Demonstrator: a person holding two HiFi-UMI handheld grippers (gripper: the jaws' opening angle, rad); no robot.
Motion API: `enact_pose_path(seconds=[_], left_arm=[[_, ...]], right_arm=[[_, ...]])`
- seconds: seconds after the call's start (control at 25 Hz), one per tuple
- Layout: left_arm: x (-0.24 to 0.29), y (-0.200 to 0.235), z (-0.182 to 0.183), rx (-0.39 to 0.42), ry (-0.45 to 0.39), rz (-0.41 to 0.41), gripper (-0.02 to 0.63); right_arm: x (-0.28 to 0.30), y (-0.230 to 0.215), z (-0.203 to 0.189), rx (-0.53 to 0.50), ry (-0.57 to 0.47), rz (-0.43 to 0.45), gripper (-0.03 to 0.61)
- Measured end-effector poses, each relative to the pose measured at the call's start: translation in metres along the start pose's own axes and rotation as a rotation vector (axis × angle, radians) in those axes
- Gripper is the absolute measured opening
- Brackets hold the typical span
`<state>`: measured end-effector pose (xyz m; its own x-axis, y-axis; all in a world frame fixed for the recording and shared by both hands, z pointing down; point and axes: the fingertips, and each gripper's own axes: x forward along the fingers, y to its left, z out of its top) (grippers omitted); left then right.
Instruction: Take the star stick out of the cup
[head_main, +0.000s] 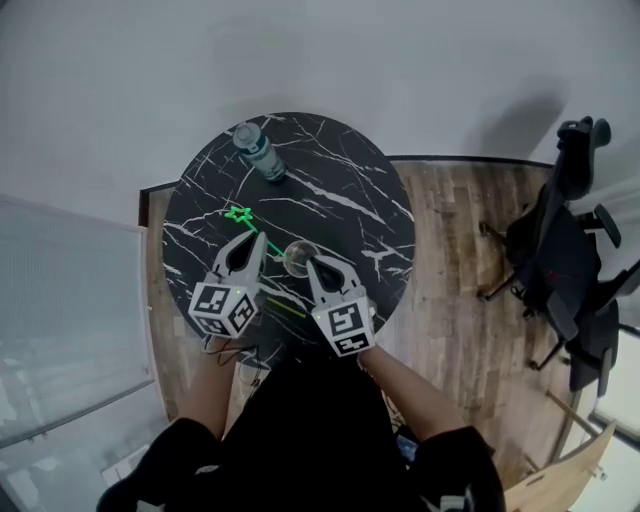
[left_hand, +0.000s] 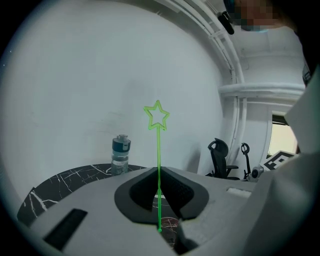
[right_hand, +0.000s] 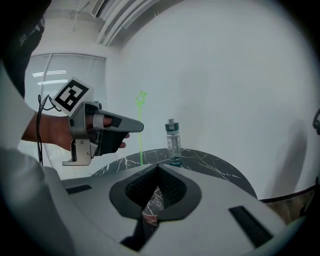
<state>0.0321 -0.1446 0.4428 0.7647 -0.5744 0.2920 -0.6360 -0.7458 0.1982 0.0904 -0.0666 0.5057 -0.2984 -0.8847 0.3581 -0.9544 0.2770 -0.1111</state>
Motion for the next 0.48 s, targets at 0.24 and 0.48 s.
enact_pose_path(seconds=[0.24, 0.48], left_arm=[[-0.028, 0.023, 0.006, -0.016, -0.032, 0.062, 0.012], [-0.060, 0.050, 0.003, -0.041, -0.049, 0.139, 0.012]], right_arm=[[0.011, 0.020, 0.007, -0.022, -0.001, 0.045, -0.005], [0.029, 0.048, 0.015, -0.053, -0.008, 0.115, -0.005]])
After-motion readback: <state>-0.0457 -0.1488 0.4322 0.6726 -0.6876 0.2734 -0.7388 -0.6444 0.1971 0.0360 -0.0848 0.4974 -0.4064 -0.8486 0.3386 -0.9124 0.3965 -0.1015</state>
